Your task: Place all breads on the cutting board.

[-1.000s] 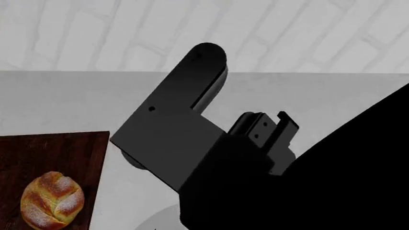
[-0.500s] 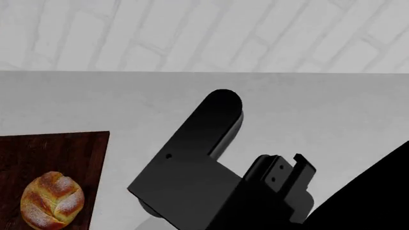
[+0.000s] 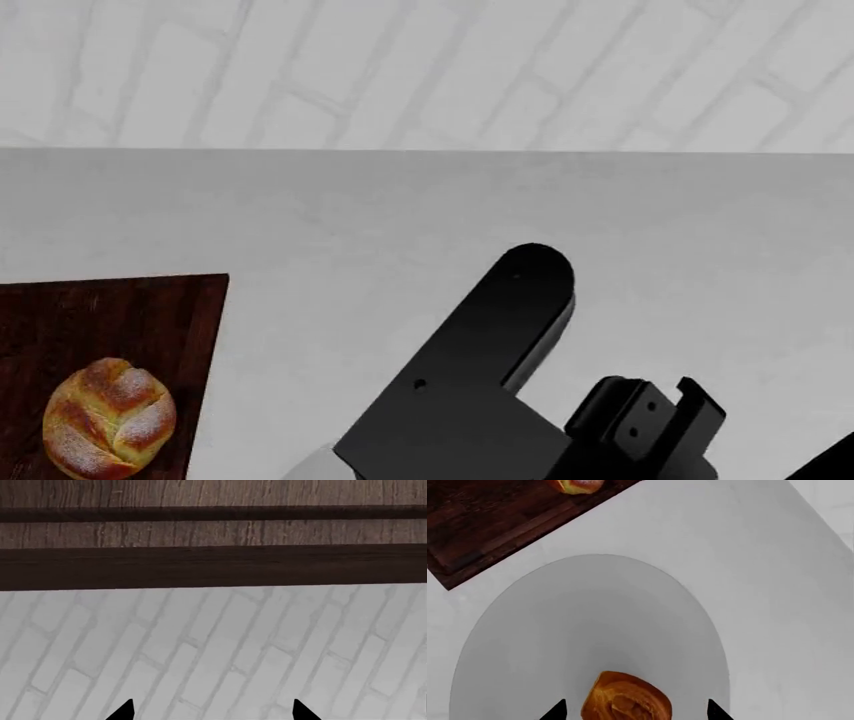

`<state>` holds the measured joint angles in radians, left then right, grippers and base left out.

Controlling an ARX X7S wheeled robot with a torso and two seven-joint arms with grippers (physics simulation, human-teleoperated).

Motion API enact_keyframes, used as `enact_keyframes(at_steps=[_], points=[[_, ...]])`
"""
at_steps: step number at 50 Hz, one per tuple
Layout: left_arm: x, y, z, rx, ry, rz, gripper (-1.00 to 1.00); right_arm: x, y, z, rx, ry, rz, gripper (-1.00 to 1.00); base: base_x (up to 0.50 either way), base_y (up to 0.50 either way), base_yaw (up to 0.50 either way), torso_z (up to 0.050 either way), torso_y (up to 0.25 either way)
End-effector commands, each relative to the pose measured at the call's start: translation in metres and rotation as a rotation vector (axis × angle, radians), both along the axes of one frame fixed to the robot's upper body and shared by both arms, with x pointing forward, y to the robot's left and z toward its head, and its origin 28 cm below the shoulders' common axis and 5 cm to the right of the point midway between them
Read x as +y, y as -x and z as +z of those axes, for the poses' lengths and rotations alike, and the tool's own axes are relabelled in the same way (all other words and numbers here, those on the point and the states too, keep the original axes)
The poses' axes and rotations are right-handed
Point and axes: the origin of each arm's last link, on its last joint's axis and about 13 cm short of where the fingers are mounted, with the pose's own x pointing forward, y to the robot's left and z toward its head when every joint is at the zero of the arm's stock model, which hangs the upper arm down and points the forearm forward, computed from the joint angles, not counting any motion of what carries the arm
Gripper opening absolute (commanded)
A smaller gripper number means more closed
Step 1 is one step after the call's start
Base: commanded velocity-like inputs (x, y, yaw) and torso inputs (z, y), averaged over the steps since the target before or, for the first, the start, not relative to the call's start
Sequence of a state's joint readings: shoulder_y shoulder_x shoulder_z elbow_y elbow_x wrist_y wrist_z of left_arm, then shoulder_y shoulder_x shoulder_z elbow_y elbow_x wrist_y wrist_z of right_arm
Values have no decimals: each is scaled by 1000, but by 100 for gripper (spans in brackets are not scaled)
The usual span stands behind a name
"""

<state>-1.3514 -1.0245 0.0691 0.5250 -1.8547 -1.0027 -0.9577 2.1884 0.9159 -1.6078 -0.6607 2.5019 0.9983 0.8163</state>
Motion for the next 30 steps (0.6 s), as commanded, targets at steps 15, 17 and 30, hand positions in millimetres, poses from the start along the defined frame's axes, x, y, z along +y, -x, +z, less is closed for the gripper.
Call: enact_keyframes(at_steps=[15, 17, 30], points=[[-4, -1, 5, -7, -17, -9, 100, -14, -13, -23, 40, -38, -64, 100, 0, 0, 0, 0, 0], [-5, -1, 4, -6, -18, -10, 100, -14, -14, -25, 49, -41, -69, 100, 0, 0, 0, 0, 0], [-3, 2, 3, -3, -17, -1, 100, -10, -14, -36, 111, -67, -47, 100, 0, 0, 0, 0, 0]])
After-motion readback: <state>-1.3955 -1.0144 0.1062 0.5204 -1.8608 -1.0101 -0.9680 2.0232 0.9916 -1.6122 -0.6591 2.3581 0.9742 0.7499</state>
